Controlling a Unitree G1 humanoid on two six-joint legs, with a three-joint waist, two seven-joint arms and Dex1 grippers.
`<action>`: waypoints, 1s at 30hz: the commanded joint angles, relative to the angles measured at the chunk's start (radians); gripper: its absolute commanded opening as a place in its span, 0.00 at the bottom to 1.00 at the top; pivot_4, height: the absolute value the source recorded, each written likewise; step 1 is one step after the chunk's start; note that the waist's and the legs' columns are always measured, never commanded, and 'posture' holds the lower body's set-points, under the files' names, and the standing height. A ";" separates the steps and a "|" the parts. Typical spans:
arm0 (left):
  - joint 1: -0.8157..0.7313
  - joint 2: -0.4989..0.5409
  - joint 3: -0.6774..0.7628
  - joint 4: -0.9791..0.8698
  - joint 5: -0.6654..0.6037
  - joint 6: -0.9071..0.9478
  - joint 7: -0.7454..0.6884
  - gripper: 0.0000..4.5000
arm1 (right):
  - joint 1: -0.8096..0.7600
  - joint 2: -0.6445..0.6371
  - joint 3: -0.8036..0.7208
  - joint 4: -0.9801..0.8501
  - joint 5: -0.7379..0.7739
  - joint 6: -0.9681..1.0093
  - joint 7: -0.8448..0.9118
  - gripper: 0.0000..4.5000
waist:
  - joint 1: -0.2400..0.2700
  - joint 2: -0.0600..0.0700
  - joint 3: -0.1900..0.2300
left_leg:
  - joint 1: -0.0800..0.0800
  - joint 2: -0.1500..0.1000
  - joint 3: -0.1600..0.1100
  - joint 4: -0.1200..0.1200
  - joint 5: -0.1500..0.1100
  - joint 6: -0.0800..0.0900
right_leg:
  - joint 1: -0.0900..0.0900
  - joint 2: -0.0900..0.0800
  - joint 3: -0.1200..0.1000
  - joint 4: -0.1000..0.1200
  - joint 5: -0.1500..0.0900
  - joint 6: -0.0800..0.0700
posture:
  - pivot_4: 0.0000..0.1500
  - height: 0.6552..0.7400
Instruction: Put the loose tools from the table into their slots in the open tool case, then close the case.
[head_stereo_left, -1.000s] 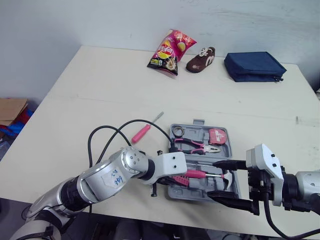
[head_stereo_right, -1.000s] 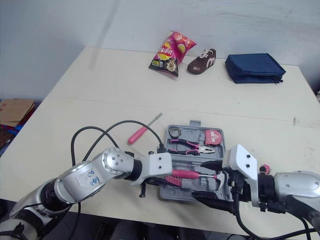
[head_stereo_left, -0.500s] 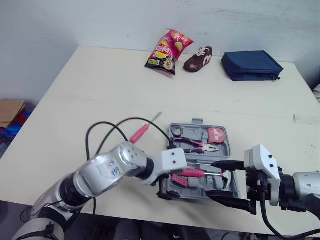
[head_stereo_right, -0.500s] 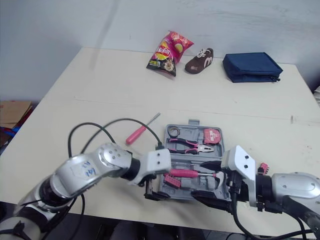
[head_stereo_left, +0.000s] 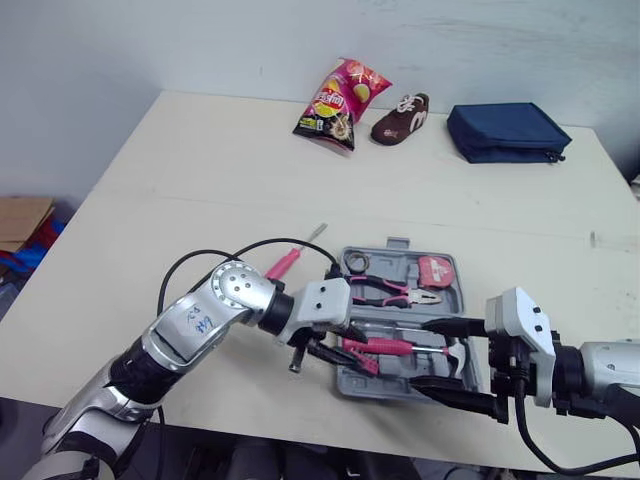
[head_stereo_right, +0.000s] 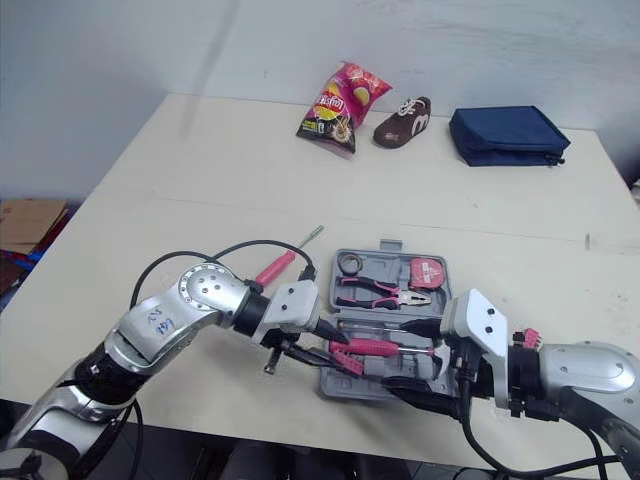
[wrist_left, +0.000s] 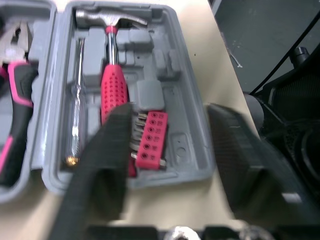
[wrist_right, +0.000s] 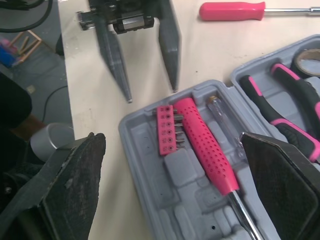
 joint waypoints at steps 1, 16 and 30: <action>-0.003 -0.040 -0.045 0.031 0.063 -0.020 0.017 0.01 | 0.010 0.018 -0.011 -0.020 -0.005 -0.019 -0.011 1.00 | 0.000 0.000 0.000 | 0.000 0.000 0.000 0.000 0.000 0.000 | 0.000 0.000 0.000 0.000 0.000 0.000 | 1.00 1.00; 0.006 -0.065 -0.190 0.084 0.271 0.017 0.031 0.01 | 0.039 0.028 -0.037 -0.038 0.010 -0.010 -0.033 1.00 | -0.002 0.000 0.000 | 0.001 0.000 0.000 0.000 0.000 0.000 | 0.000 0.000 0.000 0.001 0.000 0.000 | 1.00 1.00; 0.096 -0.071 -0.141 0.067 0.280 0.093 0.088 0.01 | 0.015 0.025 -0.028 -0.027 0.018 -0.008 -0.053 1.00 | -0.006 0.000 -0.010 | 0.004 0.001 0.000 -0.001 0.000 0.000 | 0.003 0.001 0.001 0.001 0.000 0.000 | 1.00 1.00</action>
